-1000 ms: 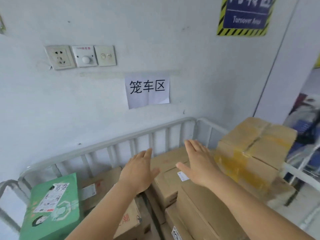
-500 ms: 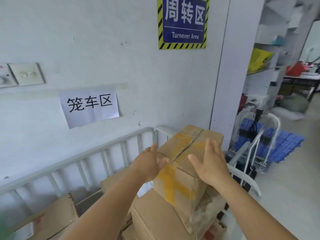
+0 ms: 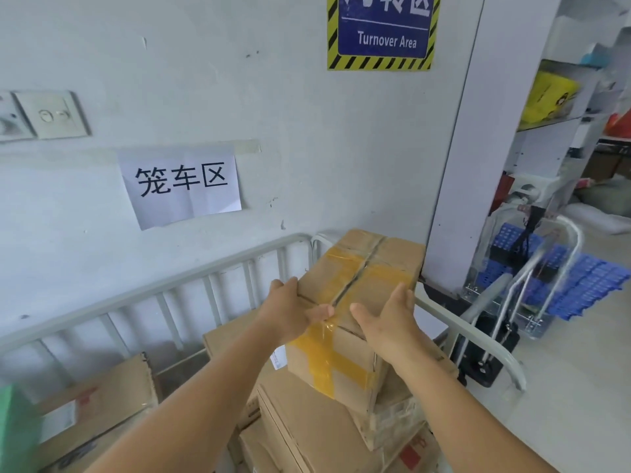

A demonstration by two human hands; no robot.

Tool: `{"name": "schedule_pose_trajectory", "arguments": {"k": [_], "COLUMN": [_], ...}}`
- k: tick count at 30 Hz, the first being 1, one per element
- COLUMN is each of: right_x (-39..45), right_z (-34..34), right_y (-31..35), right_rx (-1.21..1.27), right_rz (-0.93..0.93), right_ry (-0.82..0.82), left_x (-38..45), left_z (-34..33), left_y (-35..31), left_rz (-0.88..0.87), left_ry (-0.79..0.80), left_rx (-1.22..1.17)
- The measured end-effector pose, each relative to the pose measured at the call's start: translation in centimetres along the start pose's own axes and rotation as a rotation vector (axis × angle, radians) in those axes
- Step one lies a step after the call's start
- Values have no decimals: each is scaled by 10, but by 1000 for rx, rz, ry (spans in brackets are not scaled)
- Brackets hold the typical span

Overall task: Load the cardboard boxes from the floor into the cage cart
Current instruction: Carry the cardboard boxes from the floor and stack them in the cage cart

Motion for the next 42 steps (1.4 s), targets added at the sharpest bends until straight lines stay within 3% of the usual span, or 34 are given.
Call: {"name": "schedule_pose_trajectory", "arguments": {"k": [11,19,32,42], "right_x": [-24,-39,-26,-28], "right_z": [-122,-257,-449,-546], "right_y": [130,196,190,166], "right_rx": [6,22,-17,-3], "right_rz": [225,359,390,364], "right_ry": [187,405,774,932], "left_x": [-37,-63,-51,-33], "left_z": [132,189,167,143], "left_y": [131,262,422,493], "left_rz": [136,382,809,980], "left_ry": [-263,-419,-461,-397], "left_rx": [-107,-188,-196,-116]}}
Point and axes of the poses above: each hand's wrist, its own x-axis towards the middle knuckle, its own z-axis out of the back of the hand, y = z × x, the point moved 9 cm from there along x, towards the middle knuckle, and after that the axes turned 10 degrees about z, right-handed, at the moved point
